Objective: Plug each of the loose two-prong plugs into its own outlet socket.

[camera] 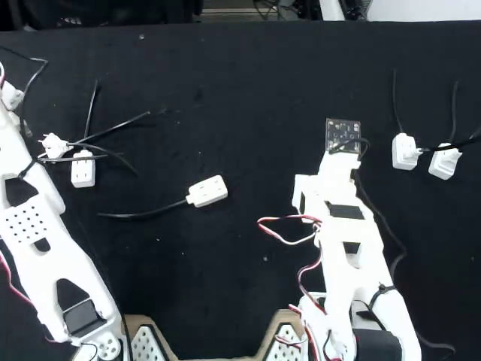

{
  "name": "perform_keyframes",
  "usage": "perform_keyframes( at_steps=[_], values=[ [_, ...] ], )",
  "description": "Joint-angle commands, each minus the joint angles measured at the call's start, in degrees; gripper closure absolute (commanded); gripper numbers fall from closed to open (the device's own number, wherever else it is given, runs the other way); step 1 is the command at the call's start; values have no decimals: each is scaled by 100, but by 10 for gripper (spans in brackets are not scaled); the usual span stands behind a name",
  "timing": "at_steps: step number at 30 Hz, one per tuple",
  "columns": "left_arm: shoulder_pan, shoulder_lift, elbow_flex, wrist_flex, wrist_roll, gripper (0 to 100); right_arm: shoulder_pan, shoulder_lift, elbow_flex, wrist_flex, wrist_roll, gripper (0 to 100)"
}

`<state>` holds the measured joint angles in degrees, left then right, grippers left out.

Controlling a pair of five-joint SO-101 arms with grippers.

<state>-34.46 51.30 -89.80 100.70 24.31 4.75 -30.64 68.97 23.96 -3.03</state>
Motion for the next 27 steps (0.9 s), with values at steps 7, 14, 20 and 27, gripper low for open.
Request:
perform_keyframes(
  at_steps=[7, 14, 20, 27],
  values=[
    [1297, -2971, 3468, 9, -79, 958, -35, -251, -347, 44, -44, 776],
    [2422, -3912, 5323, -264, -88, 958, 141, -321, -444, 158, -9, 776],
    [3644, -4536, 6923, -835, -97, 958, 703, -1174, -1323, 1925, 9, 776],
    [4699, -5723, 9543, -3015, -246, 958, 1477, -2193, -884, 2673, 941, 776]
  ],
)
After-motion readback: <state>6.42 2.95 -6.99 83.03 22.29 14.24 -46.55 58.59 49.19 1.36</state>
